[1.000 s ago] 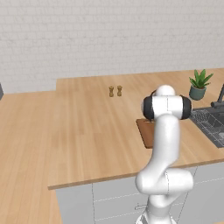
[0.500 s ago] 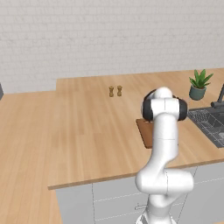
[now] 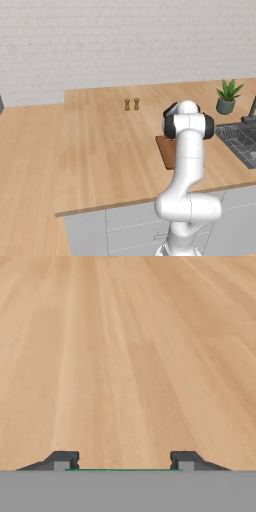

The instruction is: Pick up the sponge from the counter and clean the cutting board by briefly scrubbing or pressing down on the cutting board. Once finished, release the sponge.

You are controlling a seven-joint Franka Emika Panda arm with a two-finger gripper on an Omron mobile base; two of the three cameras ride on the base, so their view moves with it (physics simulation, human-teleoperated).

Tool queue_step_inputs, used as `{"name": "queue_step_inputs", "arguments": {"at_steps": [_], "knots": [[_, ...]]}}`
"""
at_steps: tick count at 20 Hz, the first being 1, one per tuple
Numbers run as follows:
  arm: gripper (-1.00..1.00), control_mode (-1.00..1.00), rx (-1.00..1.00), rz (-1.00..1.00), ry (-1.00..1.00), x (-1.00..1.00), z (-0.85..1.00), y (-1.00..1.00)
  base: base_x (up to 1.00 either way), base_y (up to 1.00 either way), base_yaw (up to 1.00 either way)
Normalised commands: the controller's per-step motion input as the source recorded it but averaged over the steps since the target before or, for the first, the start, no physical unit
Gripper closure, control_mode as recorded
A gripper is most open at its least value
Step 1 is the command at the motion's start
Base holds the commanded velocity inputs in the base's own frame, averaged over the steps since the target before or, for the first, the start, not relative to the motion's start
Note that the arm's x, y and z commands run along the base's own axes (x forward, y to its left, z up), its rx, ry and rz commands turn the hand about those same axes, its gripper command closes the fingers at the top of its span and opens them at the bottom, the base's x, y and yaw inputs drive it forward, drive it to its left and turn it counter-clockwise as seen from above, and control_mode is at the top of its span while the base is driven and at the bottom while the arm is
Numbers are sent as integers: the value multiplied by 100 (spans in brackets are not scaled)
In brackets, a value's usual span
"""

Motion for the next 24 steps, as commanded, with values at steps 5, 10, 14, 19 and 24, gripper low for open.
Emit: {"name": "queue_step_inputs", "arguments": {"at_steps": [5, 10, 14, 19, 24], "knots": [[100, -100, 3, 1, -2, -33, 87, 0, 0, 0, 0], [100, -100, 4, 0, 4, -33, 37, 0, 0, 0, 0], [100, -100, 0, 0, 11, -30, 1, 2, 0, 0, 0], [100, -100, 0, -5, 3, -50, 15, 41, 0, 0, 0], [100, -100, -3, -2, -9, -69, 48, 76, 0, 0, 0]]}}
